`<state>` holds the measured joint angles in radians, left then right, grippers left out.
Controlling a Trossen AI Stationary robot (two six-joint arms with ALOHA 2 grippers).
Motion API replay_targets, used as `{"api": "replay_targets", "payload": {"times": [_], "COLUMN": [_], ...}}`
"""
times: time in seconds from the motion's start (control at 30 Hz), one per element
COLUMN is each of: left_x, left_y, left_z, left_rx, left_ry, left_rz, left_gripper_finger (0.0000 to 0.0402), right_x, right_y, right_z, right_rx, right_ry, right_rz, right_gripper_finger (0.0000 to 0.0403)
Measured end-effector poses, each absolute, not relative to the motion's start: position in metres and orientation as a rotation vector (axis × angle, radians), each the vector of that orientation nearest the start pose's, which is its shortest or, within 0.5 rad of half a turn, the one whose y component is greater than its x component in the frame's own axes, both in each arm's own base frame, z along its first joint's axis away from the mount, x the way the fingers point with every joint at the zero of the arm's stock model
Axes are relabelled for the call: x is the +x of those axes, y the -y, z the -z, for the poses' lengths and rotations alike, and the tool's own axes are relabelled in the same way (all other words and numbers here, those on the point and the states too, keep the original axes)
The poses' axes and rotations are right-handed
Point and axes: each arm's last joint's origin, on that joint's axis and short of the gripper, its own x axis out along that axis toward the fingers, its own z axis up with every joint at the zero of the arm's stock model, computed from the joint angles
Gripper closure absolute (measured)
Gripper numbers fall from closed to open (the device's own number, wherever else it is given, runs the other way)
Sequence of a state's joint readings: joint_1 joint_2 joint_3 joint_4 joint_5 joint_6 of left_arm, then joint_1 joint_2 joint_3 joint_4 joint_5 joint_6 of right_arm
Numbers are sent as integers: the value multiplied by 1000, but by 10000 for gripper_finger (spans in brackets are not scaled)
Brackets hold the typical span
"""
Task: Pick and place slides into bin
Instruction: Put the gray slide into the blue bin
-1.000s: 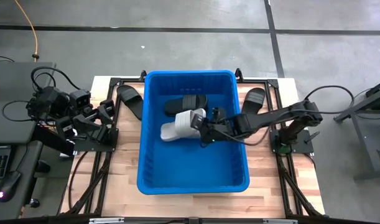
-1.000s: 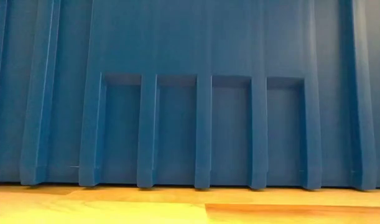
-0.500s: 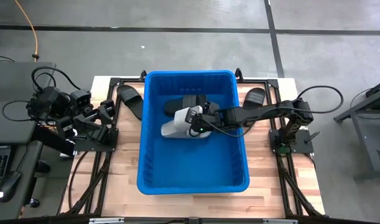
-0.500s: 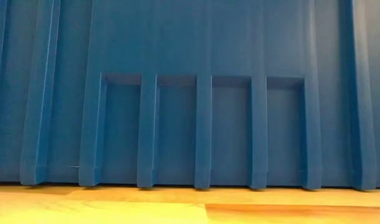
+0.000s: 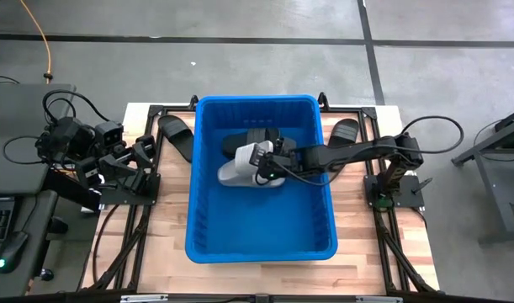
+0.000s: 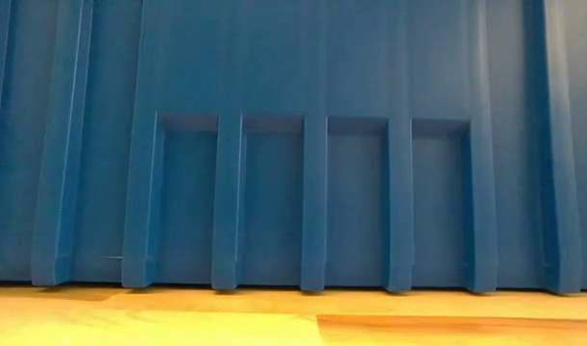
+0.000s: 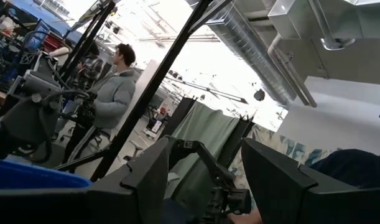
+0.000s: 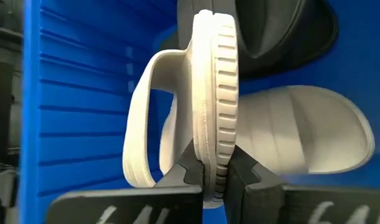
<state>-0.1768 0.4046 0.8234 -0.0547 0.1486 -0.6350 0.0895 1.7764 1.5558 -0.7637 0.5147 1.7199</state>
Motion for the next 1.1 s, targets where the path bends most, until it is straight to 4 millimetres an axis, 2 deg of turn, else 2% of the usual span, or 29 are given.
{"api": "replay_targets", "payload": {"times": [0.37, 0.53, 0.63, 0.97, 1.1], "left_x": [66, 66, 66, 66, 66], "left_y": [16, 17, 17, 17, 17], "left_z": [-395, -395, -395, -396, -396], "left_rx": [-627, -639, -646, -646, -646], "left_ry": [237, 229, 228, 231, 231], "left_rz": [431, 452, 453, 454, 454], "left_gripper_finger": [208, 208, 208, 208, 208], "right_x": [392, 392, 391, 386, 384], "right_y": [-21, -22, -23, -25, -26], "right_z": [-255, -244, -240, -236, -235], "right_rx": [1300, 1299, 1293, 1275, 1287], "right_ry": [-491, -591, -646, -748, -738], "right_rz": [1079, 1103, 1106, 1117, 1156], "right_gripper_finger": [403, 392, 361, 206, 154]}}
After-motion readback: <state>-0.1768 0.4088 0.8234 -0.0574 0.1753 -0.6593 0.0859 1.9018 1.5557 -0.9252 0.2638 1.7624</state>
